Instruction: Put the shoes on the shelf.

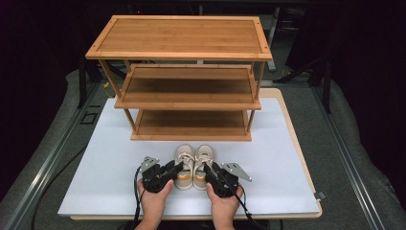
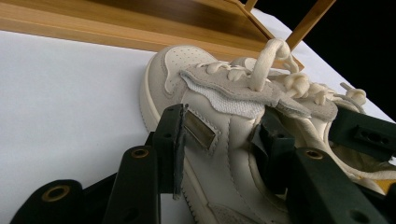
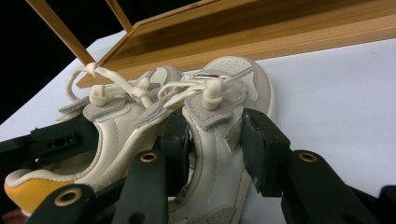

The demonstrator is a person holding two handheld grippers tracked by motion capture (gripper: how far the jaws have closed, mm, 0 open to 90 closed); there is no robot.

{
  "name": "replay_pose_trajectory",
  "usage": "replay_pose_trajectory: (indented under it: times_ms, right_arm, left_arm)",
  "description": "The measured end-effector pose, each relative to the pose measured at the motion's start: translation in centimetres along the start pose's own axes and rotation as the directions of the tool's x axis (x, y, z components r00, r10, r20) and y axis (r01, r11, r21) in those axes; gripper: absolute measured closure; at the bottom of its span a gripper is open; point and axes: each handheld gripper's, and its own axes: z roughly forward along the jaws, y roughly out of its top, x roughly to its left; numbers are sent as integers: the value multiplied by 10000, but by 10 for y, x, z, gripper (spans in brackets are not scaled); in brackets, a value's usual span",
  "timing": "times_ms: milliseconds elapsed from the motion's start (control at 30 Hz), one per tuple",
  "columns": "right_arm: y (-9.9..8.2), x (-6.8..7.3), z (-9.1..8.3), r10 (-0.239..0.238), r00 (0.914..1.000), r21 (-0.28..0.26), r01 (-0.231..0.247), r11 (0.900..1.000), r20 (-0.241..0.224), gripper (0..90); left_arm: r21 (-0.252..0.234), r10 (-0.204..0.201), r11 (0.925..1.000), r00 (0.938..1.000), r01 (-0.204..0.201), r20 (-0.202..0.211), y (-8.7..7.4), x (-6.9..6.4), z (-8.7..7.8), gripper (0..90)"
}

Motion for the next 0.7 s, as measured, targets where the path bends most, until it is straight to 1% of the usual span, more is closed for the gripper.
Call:
replay_pose_trajectory:
  times_ms: [67, 100, 233, 333, 467, 600, 633, 667, 700]
  right_arm:
    - [0, 0, 0, 1, 10000, 36, -1, 10000, -19, 631]
    - [1, 0, -1, -12, 10000, 149, 12, 9999, -13, 631]
    - [1, 0, -1, 24, 10000, 190, -23, 9998, -67, 631]
    - [1, 1, -2, 39, 10000, 193, -38, 9998, -34, 631]
    - [1, 1, -2, 80, 9999, 171, -78, 9998, -104, 630]
    - [4, 3, -3, 56, 9999, 70, -55, 10000, -132, 629]
    - [5, 4, -4, 24, 9999, 62, -25, 10000, 159, 630]
    - [6, 4, -5, -13, 9999, 123, 15, 9999, -141, 629]
    - [8, 4, -5, 1, 9999, 87, 0, 10000, -120, 628]
  left_arm:
    - [50, -5, 10000, 10000, 5, -3, 1, 0, 0, 593]
    - [70, 6, 10000, 10000, -6, -6, 1, 0, 0, 592]
    - [77, -57, 10000, 10000, 57, 7, 2, 0, -1, 592]
    - [117, -51, 9999, 10000, 51, 6, 3, -1, -1, 592]
    - [113, -28, 9999, 10000, 29, -30, 6, -1, -3, 592]
    - [96, -12, 10000, 10000, 11, 36, 9, -2, -4, 592]
    - [109, -13, 9999, 10000, 13, 54, 10, -2, -4, 592]
    - [85, -24, 10000, 10000, 24, 61, 11, -2, -5, 592]
    - [82, -28, 10000, 10000, 28, 71, 12, -2, -5, 592]
